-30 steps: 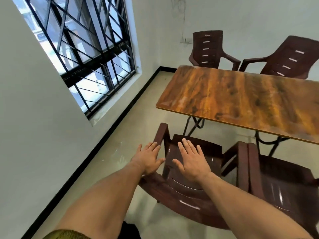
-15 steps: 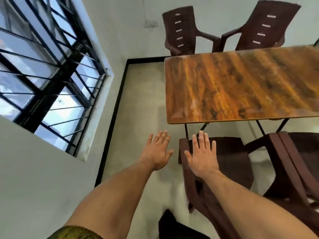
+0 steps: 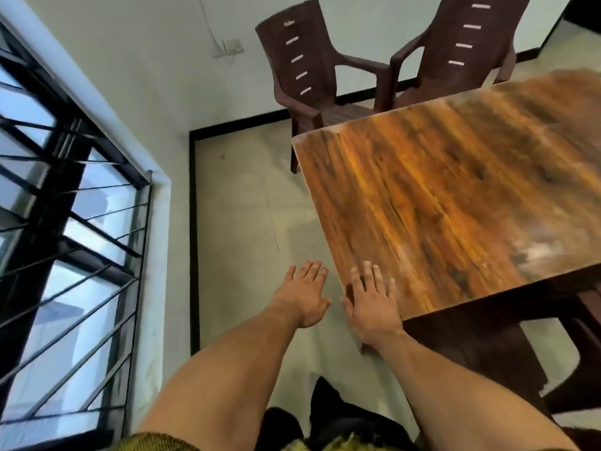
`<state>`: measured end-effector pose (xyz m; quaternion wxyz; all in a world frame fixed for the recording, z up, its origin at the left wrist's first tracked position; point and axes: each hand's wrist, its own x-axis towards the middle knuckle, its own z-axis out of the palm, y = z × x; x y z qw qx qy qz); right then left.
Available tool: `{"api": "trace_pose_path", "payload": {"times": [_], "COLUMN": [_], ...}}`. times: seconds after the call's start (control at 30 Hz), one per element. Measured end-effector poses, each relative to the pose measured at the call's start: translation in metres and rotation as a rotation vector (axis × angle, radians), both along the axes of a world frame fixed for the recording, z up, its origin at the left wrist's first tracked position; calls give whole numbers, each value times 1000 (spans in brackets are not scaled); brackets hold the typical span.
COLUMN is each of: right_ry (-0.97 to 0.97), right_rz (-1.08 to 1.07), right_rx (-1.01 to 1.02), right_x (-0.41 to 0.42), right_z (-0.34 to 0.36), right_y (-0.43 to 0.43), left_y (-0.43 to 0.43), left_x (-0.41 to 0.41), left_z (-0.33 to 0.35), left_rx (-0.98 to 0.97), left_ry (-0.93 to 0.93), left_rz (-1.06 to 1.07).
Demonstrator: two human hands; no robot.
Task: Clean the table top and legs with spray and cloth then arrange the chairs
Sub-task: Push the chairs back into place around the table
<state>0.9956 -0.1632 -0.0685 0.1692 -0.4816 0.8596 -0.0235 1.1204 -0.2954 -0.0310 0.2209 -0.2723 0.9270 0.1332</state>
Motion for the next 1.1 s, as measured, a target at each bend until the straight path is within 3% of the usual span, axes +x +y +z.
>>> {"api": "trace_pose_path", "payload": {"times": [0.37, 0.67, 1.1], "right_ry": [-83, -356, -219], "right_rz": [-266, -656, -1065], "right_rx": [78, 237, 214], "right_x": [-35, -70, -207], "right_z": [-20, -13, -21], "right_y": [-204, -381, -591], "left_y": [-241, -416, -615], "left_x": [-82, -187, -342], "left_z": [-31, -32, -54], "left_rx": [32, 77, 91], "left_ry": [-32, -77, -154], "left_rz": [-265, -728, -1143]}}
